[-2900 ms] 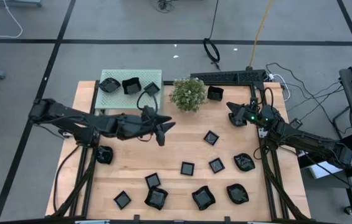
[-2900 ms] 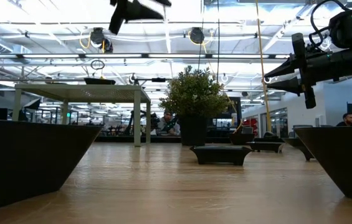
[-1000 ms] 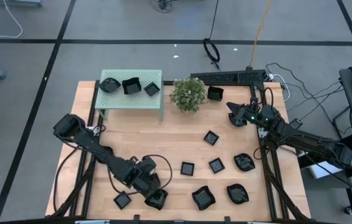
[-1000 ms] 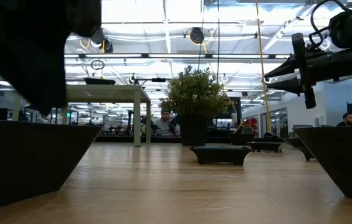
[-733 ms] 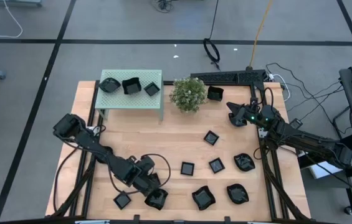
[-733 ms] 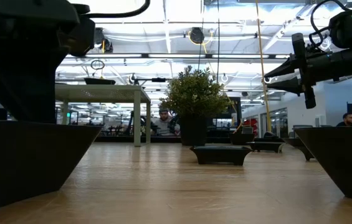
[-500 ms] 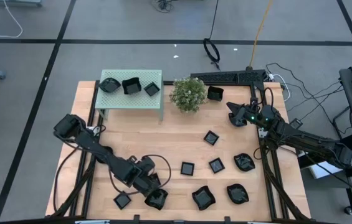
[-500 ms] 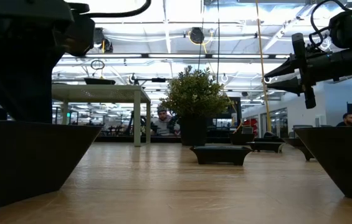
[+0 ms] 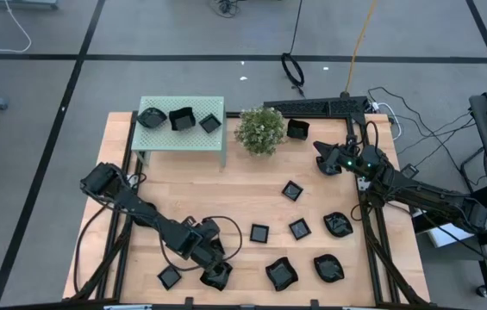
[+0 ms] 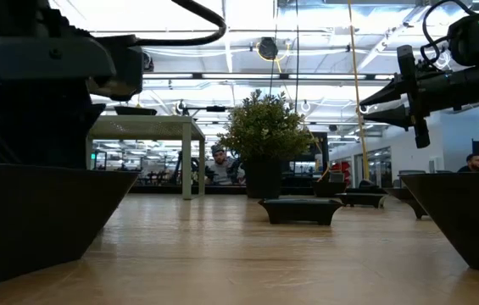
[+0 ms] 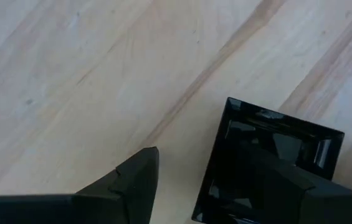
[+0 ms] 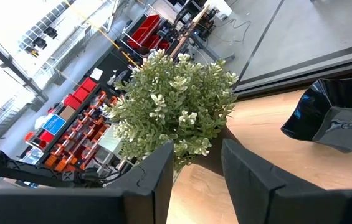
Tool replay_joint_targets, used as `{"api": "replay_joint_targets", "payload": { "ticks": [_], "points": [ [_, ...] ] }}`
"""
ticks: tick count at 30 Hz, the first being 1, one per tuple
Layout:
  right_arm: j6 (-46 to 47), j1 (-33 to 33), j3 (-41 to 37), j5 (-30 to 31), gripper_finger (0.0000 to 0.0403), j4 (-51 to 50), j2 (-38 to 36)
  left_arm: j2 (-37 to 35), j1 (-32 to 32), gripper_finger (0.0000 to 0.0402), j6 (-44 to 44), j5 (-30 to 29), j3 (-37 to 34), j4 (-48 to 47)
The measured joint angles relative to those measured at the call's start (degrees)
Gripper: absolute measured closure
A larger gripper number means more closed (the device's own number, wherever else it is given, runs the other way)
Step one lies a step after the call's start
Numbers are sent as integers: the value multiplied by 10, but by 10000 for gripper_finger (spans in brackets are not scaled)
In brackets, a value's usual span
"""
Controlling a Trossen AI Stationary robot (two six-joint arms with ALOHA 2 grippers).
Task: Pick & Place Mini shaped plates
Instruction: Stack the square plate on top of the square plate on the shelf
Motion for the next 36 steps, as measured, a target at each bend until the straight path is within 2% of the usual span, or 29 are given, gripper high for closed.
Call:
{"api": "replay_joint_targets", "payload": {
  "ticks": [4,10,12,16,19,25,28,31,36],
  "points": [
    [0,0,0,0,280,0,0,0,11,246,1,0,0,2],
    [0,0,0,0,280,0,0,-6,35,371,13,7,0,11],
    [0,0,0,0,280,0,0,-15,49,391,19,15,1,12],
    [0,0,0,0,280,0,0,-41,81,381,22,17,2,10],
    [0,0,0,0,280,0,0,-77,110,388,44,15,1,11],
    [0,0,0,0,280,0,0,-164,177,391,100,-47,1,34],
    [0,0,0,0,280,0,0,-199,206,397,136,-55,2,56],
    [0,0,0,0,280,0,0,-216,219,394,174,-10,2,63],
    [0,0,0,0,280,0,0,-212,207,365,193,88,2,30]
  ]
}}
